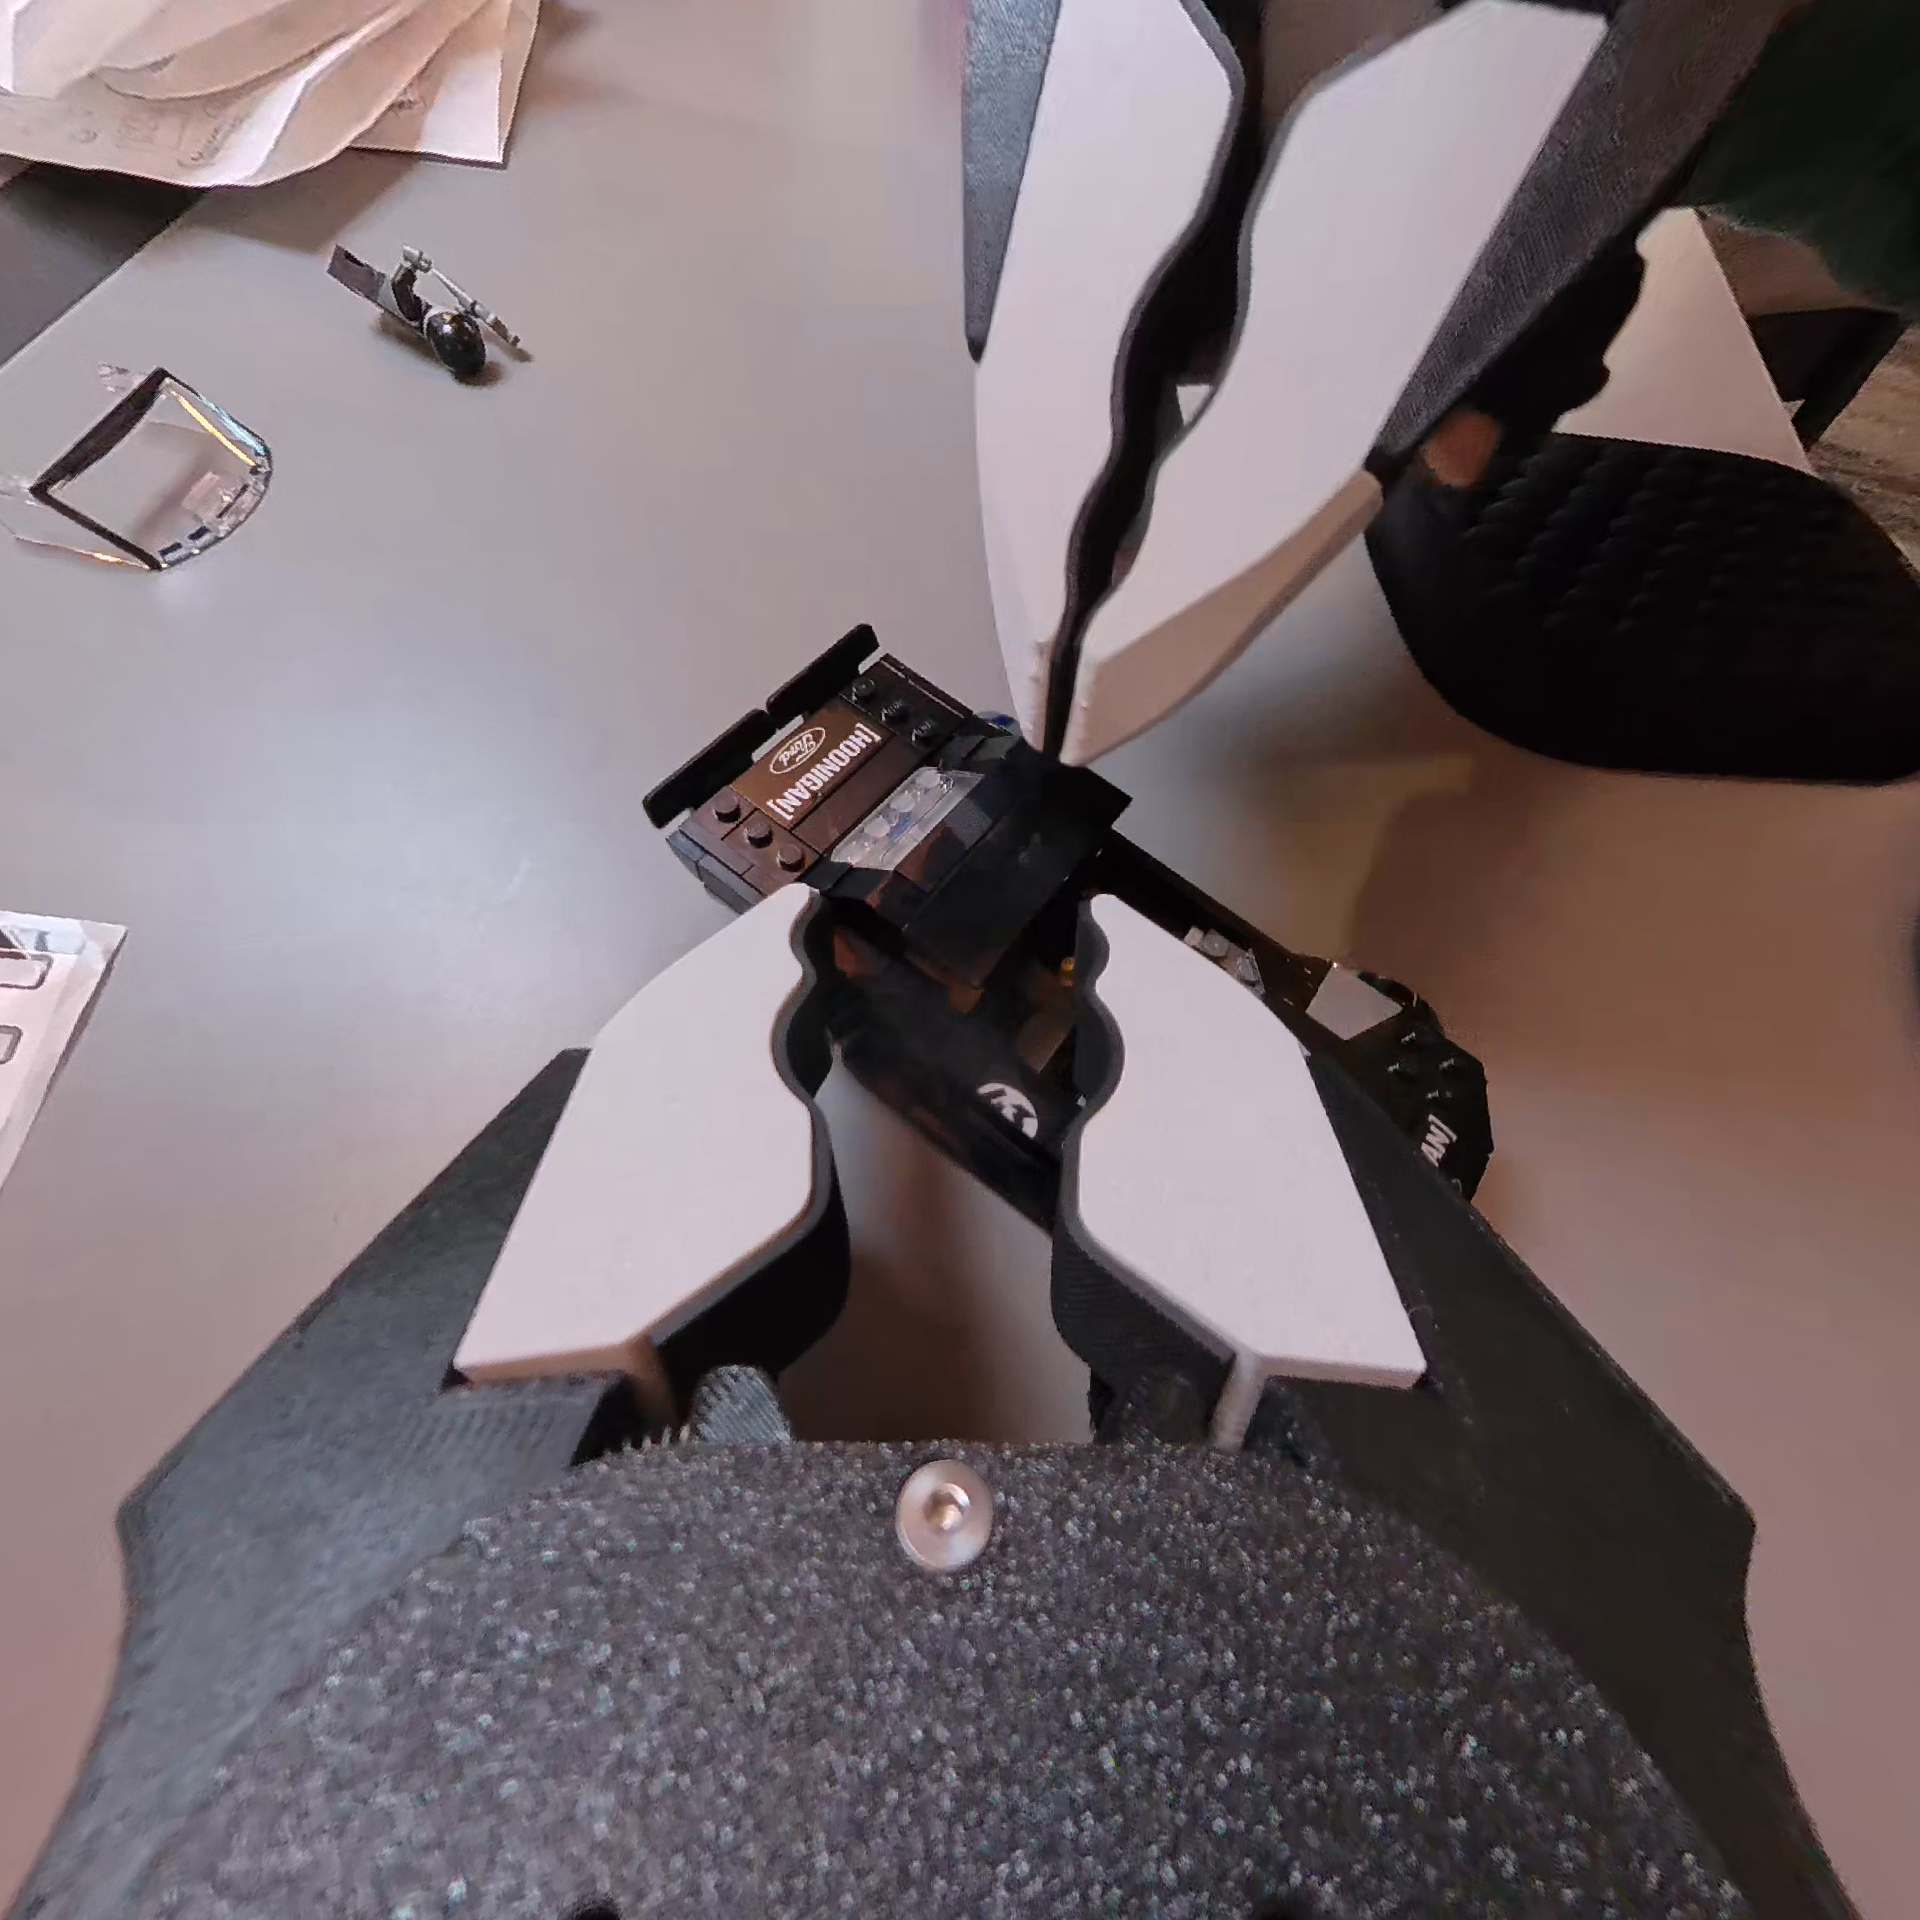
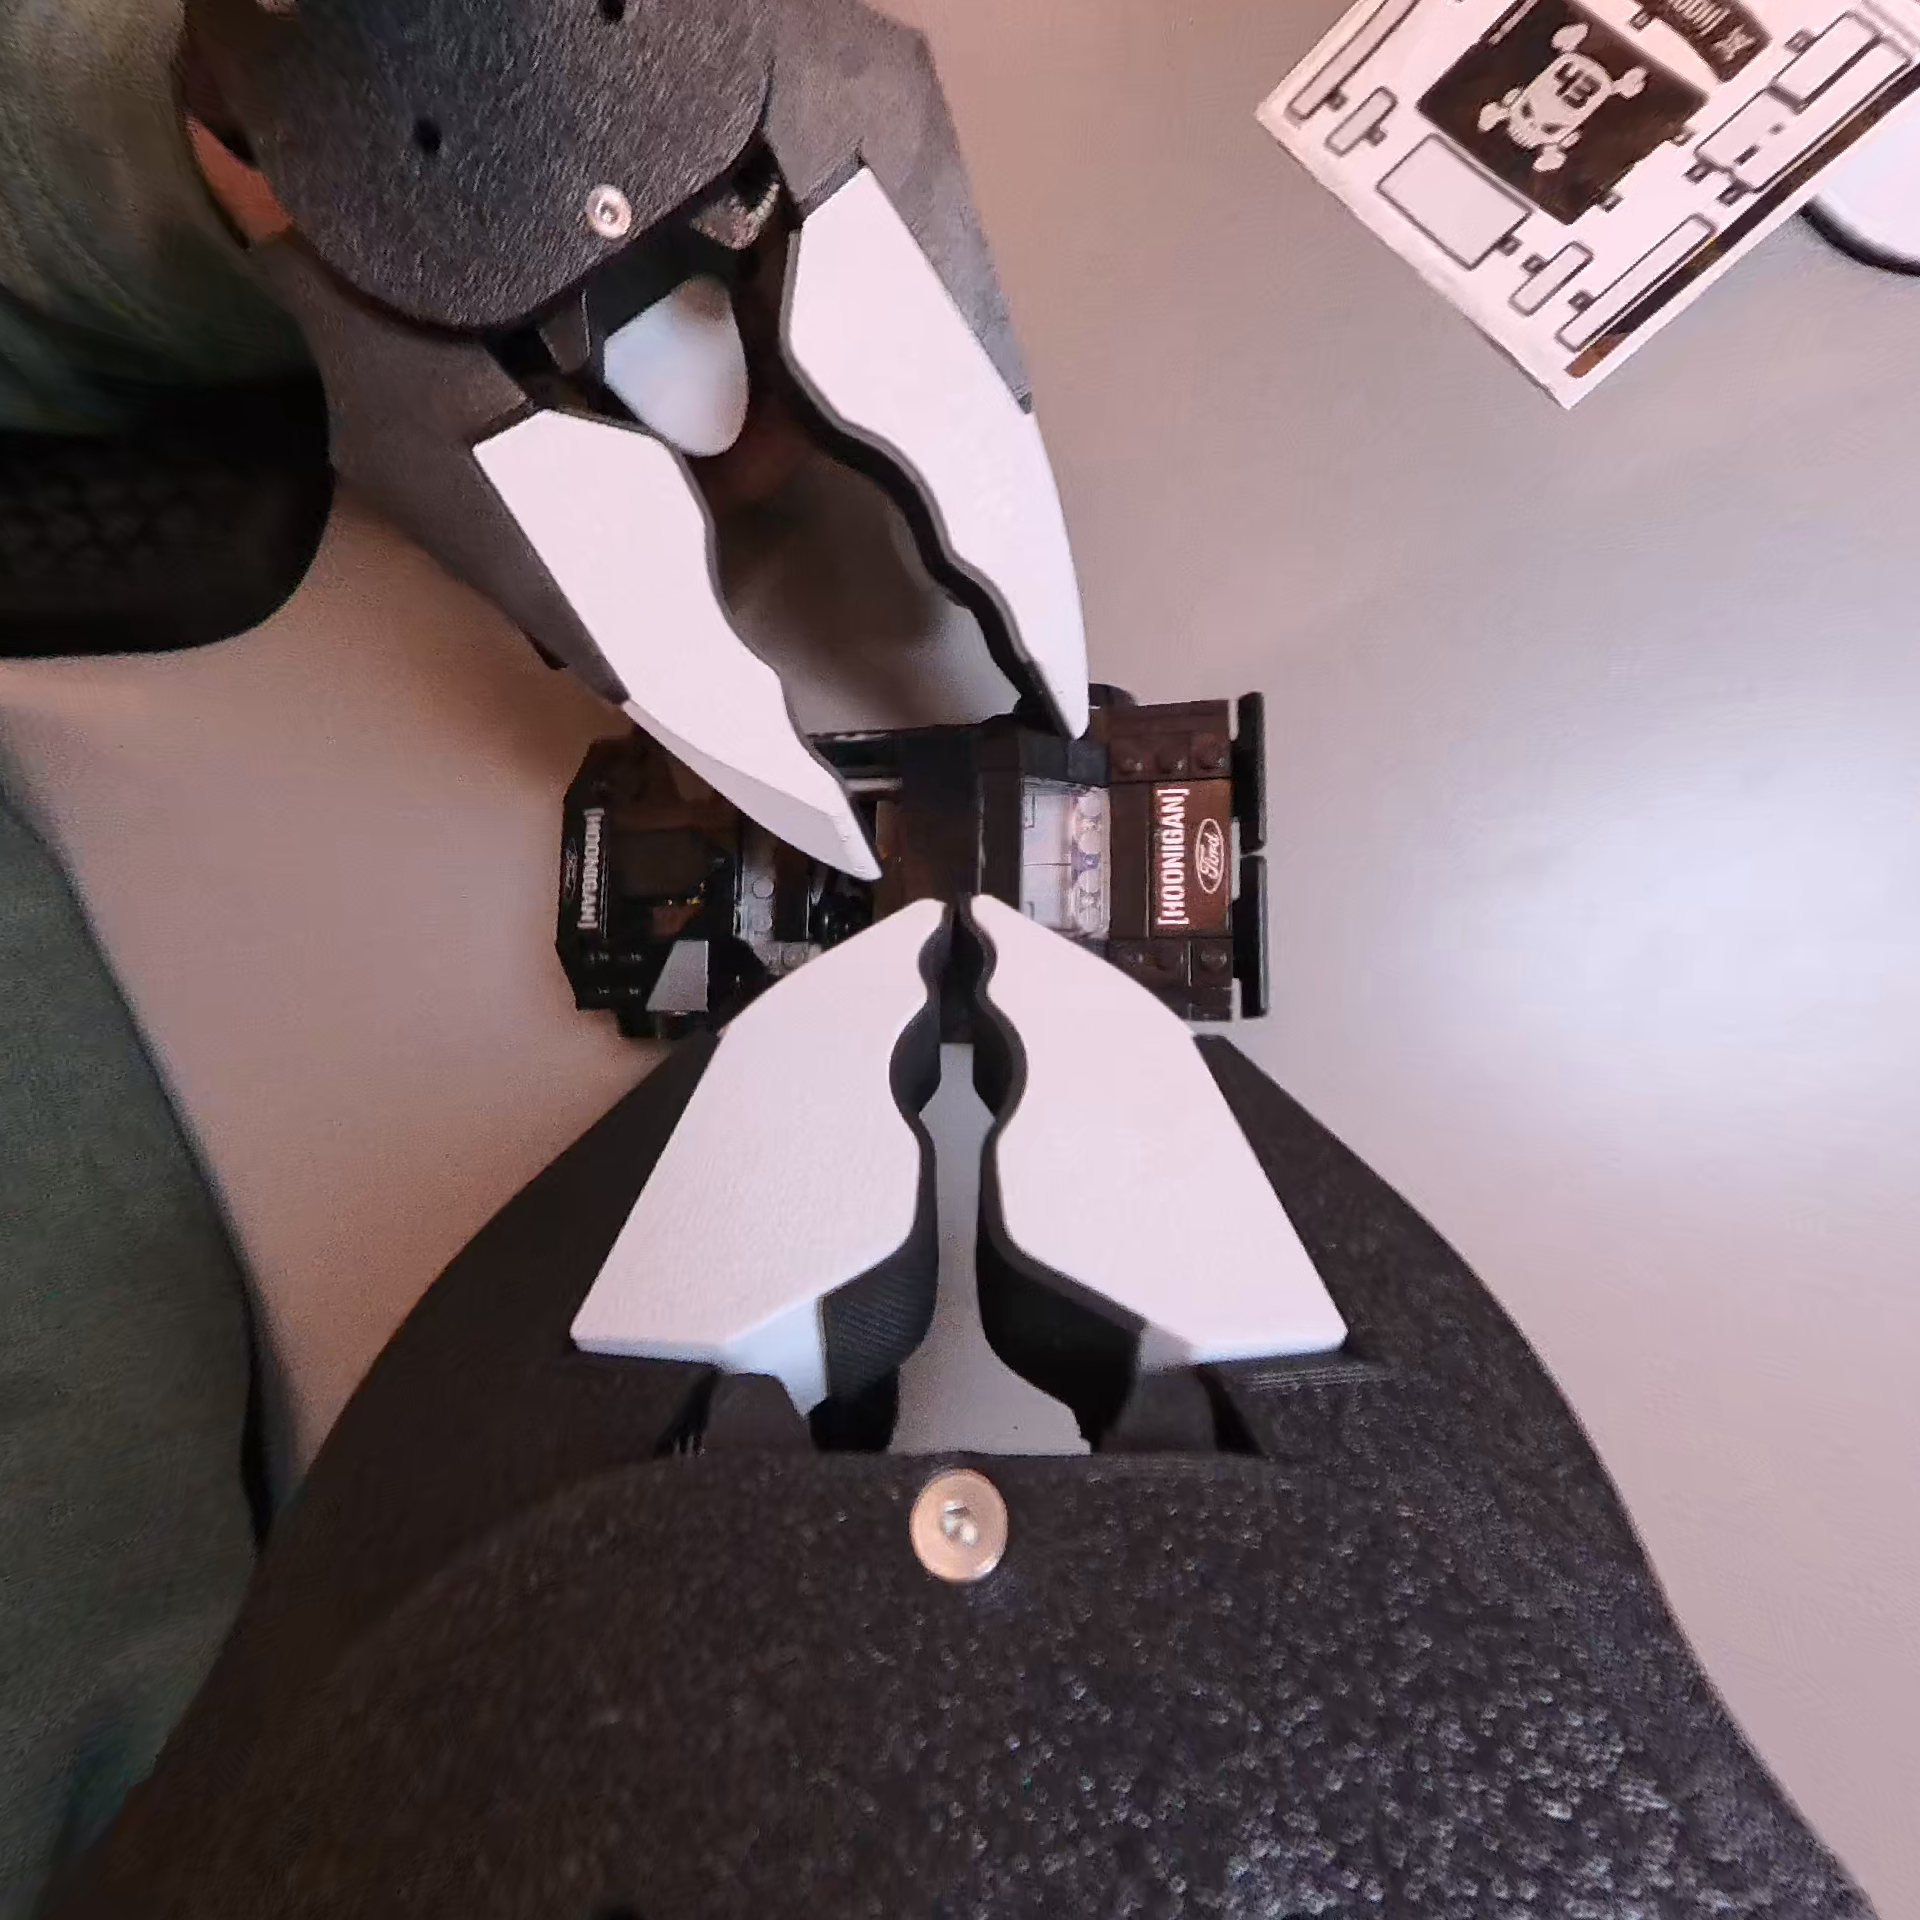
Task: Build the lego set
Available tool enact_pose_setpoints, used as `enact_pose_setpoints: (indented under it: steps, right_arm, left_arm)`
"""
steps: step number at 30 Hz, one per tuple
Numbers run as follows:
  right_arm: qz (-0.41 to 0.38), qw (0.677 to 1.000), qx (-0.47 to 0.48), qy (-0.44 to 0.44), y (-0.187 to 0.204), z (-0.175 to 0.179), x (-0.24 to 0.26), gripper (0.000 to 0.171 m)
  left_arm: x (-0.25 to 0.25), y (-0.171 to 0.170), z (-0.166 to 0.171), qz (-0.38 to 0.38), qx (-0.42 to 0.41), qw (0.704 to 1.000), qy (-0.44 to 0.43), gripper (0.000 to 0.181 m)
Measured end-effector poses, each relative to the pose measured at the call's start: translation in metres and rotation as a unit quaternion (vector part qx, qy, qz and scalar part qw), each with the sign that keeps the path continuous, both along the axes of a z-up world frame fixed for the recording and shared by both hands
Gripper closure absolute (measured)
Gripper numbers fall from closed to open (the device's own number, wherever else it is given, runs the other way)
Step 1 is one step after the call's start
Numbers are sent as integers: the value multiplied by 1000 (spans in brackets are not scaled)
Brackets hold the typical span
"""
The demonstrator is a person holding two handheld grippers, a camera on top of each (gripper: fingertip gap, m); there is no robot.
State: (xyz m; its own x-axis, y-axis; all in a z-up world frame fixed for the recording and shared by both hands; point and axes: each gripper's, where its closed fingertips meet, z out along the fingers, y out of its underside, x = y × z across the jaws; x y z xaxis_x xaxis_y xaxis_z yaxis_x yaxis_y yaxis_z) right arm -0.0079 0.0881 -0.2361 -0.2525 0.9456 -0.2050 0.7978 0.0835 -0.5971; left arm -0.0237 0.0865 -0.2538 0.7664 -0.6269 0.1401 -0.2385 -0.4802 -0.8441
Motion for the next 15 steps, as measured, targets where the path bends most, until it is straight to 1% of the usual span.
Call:
enact_pose_setpoints:
  steps: [5, 15]
  right_arm:
    - [12, 999, 26, -13, -3, -7, 1, 171]
    - [18, 998, 62, -28, -3, -8, 0, 171]
  left_arm:
    - [1, 2, -1, 6, 6, 1000, 8, 138]
    - [1, 3, -2, 17, 7, 1000, 9, 141]
